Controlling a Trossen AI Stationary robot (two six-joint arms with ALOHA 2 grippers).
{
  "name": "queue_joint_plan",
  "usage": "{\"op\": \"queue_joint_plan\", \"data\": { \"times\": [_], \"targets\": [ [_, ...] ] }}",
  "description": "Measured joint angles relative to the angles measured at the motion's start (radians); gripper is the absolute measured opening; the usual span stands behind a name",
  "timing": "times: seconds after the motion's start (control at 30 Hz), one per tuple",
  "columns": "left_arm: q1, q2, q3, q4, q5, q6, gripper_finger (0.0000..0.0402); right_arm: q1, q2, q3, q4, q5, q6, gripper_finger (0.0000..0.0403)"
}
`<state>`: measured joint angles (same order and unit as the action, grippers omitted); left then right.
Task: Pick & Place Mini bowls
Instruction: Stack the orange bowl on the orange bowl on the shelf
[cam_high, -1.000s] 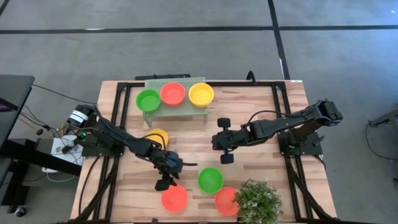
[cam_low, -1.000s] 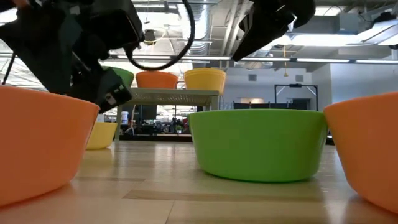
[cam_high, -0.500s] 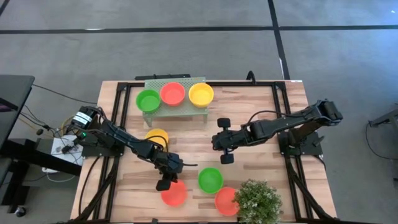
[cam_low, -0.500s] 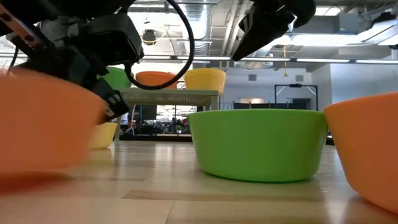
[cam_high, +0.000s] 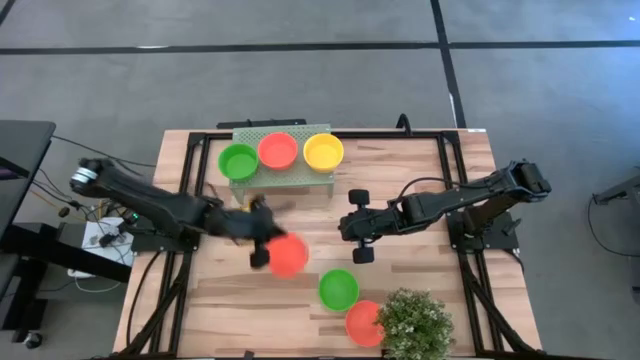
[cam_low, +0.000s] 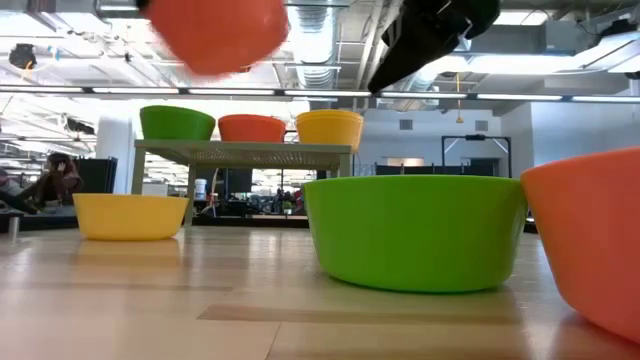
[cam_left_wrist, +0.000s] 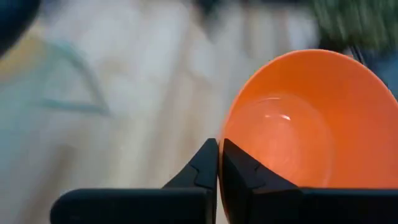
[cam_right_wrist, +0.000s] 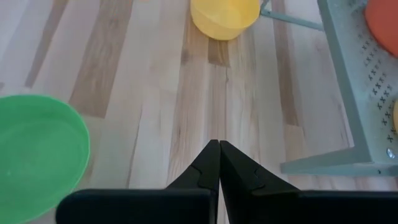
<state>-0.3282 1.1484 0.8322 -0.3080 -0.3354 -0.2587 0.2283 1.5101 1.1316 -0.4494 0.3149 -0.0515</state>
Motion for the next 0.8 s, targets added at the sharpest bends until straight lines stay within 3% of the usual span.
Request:
{"op": "queue_joint_plan", "data": {
  "times": [0.13,0.4,0.8],
  "targets": [
    [0.094,-0.15,0.045,-0.006,-0.115,0.035,0.0009,0.0,0.0,0.0,0.022,0.0,0.0,0.0002],
    [0.443,-0.297,0.058,-0.006,-0.124,0.121,0.001,0.0,0.0,0.0,0.024,0.0,0.0,0.0002],
    [0.871,-0.195,0.058,0.01,0.158,0.096,0.0011,0.0,0.0,0.0,0.025,0.0,0.0,0.0002]
  ]
}}
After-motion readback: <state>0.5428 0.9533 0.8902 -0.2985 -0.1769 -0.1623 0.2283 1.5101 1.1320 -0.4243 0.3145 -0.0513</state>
